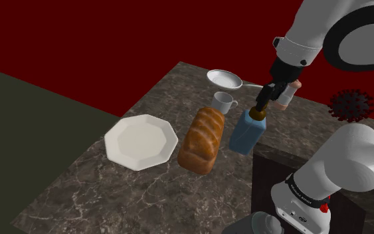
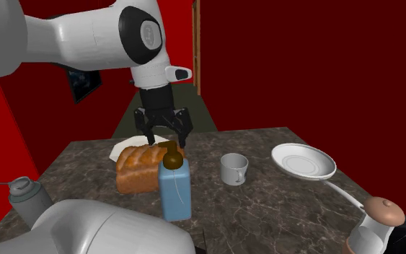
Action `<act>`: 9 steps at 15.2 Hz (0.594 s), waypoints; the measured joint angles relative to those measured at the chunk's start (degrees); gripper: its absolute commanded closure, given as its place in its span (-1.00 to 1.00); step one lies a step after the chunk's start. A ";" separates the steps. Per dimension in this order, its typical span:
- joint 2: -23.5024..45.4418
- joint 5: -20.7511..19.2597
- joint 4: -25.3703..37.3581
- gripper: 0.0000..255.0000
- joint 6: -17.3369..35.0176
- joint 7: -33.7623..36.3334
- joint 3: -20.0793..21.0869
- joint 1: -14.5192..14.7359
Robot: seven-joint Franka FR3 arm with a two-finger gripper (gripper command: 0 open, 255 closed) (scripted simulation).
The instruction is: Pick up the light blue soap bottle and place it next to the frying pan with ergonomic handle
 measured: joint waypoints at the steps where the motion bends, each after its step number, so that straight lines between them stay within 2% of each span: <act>1: -0.09 0.10 -1.31 -1.00 1.20 0.04 0.10 0.06; 8: -0.22 0.14 -2.22 -1.00 2.01 0.03 0.12 0.10; 9: -0.22 0.14 -2.22 1.00 2.01 0.03 0.12 0.10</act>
